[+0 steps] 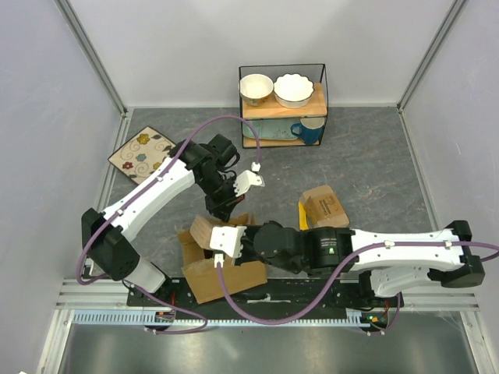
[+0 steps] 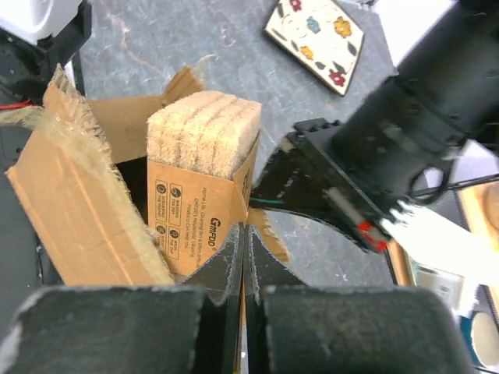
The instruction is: Unpack the express box
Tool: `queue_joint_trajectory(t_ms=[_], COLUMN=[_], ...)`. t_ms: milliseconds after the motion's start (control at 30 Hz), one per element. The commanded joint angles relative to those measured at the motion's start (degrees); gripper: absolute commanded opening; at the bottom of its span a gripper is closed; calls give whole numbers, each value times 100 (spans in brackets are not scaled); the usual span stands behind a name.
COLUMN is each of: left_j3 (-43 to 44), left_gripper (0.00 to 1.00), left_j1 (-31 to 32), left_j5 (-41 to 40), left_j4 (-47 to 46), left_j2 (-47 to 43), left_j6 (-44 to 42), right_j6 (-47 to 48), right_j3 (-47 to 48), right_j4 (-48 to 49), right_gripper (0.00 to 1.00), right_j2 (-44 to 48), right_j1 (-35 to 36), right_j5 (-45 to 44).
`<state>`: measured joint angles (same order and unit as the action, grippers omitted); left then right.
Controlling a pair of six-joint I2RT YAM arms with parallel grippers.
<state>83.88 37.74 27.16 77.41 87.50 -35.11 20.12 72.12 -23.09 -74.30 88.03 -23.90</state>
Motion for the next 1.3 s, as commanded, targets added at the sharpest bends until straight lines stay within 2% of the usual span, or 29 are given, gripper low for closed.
queue_joint_trajectory(t_ms=[0, 100, 267, 400, 600, 767, 867, 1000, 1267], left_j3=[-100, -108, -91, 408, 1314, 1474, 1474, 1500, 1509], left_gripper=[2, 2, 2, 2, 2, 2, 2, 2, 2], left_j1=[-3, -3, -73, -328, -803, -812, -812, -803, -777], left_j5=[-351, -527, -1379, -1774, -1671, -1372, -1091, -564, 35], left_j4=[143, 64, -305, -454, -393, -305, -270, -138, -182], left_j2=[-76, -49, 91, 346, 768, 786, 786, 812, 821], left_j6=[127, 197, 417, 567, 611, 637, 690, 734, 787], right_j6=[150, 168, 203, 220, 150, -182, -464, -1052, -1783], right_j3=[434, 522, 672, 734, 725, 304, 6, -286, -593], right_j4=[-108, -152, -353, -520, -670, -670, -530, -301, -319], right_gripper=[0, 0, 0, 0, 0, 0, 0, 0, 0], right_j2=[390, 487, 671, 899, 1224, 1313, 1348, 1322, 830], right_j1=[39, 39, 65, 65, 65, -136, -698, -2004, -3774], right_j5=[-563, -703, -1098, -1494, -2495, -3269, -3261, -2770, -1690])
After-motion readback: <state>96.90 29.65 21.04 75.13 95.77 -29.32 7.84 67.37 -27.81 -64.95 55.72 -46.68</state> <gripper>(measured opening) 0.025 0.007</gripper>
